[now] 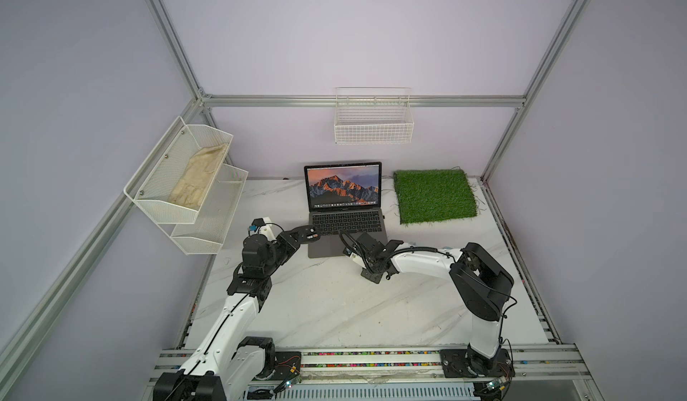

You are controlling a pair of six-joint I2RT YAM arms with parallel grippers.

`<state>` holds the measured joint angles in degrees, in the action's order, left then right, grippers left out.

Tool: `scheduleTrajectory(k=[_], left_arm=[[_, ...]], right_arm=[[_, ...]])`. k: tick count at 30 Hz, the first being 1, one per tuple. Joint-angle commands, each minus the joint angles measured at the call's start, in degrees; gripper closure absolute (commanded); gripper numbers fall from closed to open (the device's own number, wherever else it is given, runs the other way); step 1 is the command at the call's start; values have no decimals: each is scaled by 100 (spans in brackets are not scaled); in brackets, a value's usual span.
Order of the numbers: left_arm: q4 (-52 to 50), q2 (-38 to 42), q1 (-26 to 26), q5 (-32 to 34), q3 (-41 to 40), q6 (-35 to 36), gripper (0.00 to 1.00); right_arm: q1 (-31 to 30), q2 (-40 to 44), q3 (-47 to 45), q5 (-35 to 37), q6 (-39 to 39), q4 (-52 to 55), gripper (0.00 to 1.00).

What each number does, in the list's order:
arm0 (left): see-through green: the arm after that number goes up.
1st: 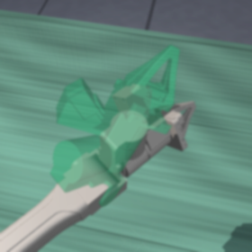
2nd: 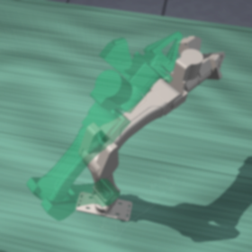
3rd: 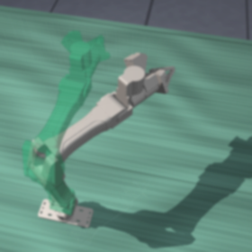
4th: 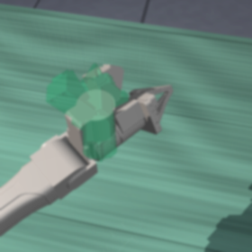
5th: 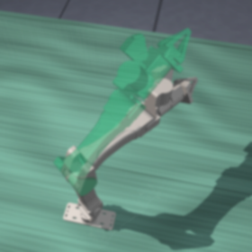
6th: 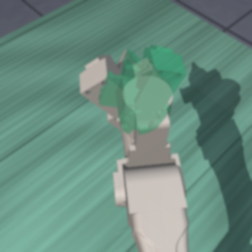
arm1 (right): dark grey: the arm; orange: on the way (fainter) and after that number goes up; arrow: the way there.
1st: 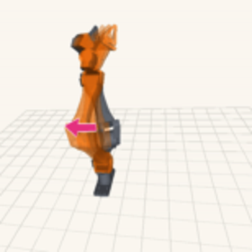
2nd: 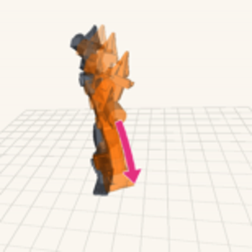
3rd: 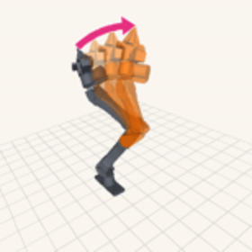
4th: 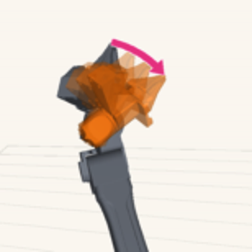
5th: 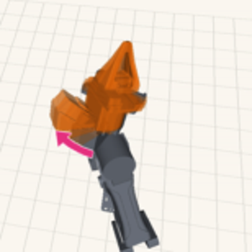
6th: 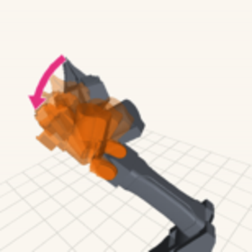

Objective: Insert the wireless mouse receiver into the laptop
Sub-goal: Pick up the lid from the center of the board.

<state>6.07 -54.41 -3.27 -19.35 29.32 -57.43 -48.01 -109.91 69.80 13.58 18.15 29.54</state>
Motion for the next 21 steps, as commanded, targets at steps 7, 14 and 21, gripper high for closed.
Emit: scheduleTrajectory(k=[7,14,21], left_arm=[[652,-481,-14,-811,273,188,100],[2401,-1170,-296,-1919,679,-746,100],[4458,-2015,-592,-2596,1208,-2252,100]], right_arm=[[429,1321,242,-396,-1559,-220,100],[1872,2809,360,-2986,-3390,-1046,100],[2325,2922,731,-5280,-5696,-2656,100]])
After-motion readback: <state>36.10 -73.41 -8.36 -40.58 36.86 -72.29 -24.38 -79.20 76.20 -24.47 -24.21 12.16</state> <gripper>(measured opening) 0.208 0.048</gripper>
